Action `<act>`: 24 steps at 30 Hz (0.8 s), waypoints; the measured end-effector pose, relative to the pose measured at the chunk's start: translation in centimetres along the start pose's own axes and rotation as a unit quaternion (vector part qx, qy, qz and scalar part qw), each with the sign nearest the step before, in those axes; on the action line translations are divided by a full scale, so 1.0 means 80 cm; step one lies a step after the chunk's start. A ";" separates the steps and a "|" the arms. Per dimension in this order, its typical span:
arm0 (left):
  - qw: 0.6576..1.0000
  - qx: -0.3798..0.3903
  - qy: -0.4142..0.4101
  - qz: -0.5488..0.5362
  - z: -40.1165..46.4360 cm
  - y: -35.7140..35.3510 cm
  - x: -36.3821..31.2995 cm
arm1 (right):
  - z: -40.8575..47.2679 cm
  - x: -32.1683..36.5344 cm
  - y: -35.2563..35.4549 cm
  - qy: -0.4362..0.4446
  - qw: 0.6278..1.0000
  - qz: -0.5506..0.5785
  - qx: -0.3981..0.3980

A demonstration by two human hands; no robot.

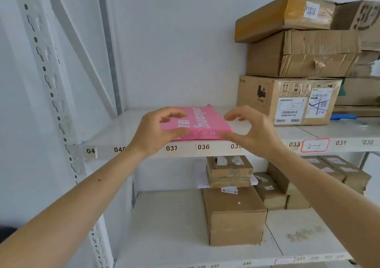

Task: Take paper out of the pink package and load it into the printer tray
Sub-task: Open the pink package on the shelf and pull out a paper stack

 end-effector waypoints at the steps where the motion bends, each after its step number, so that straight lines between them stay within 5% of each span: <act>1: 1.000 0.000 0.004 0.007 0.005 -0.006 0.006 | 0.002 -0.010 -0.003 0.019 1.000 -0.017 0.006; 12: 0.984 0.108 0.051 0.134 0.057 -0.058 0.037 | 0.027 -0.091 -0.035 0.131 0.977 -0.112 0.123; 24: 0.980 0.135 0.052 0.135 0.069 -0.057 0.075 | 0.039 -0.099 -0.065 0.148 0.981 -0.065 0.111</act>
Point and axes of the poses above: each hand's wrist, its own z-axis towards the middle knuckle, its own y-axis out of the back of the hand, x = y × z, the point moved 3 cm from there along z, towards the middle knuckle, and after that the axes turned 4 degrees about x, right-handed, at the moved point
